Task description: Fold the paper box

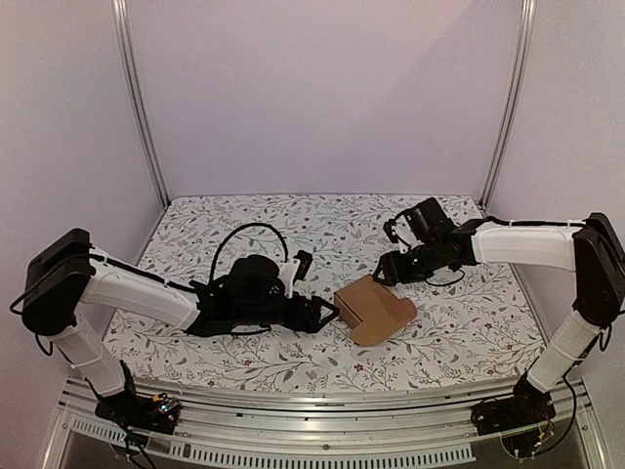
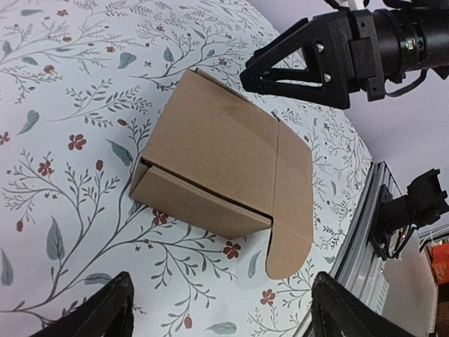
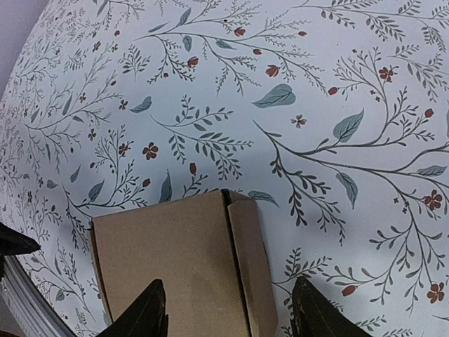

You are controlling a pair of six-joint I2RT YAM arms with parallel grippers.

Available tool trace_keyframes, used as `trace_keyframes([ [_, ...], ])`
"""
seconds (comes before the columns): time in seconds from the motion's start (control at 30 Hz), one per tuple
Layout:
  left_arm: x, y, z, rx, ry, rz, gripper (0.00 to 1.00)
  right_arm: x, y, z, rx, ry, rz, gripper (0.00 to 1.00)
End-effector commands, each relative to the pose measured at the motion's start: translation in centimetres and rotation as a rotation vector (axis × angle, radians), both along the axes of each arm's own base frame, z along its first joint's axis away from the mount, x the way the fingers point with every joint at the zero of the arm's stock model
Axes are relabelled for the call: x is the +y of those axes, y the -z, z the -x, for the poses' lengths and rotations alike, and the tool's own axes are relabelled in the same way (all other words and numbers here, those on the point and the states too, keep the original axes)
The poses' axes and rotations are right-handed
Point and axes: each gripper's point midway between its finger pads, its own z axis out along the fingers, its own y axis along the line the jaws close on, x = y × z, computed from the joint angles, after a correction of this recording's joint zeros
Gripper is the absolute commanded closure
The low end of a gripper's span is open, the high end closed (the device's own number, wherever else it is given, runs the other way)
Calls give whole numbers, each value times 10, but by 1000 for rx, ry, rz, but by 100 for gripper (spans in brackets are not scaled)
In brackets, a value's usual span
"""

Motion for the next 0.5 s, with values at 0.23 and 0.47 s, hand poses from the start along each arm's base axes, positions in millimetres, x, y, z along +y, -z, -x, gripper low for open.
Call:
trace_keyframes([
  [0.23, 19, 8, 13, 159, -46, 105, 14, 17, 33, 4, 148, -49, -82, 52],
  [0.47, 35, 12, 11, 193, -79, 128, 14, 25, 43, 13, 203, -34, -156, 64],
])
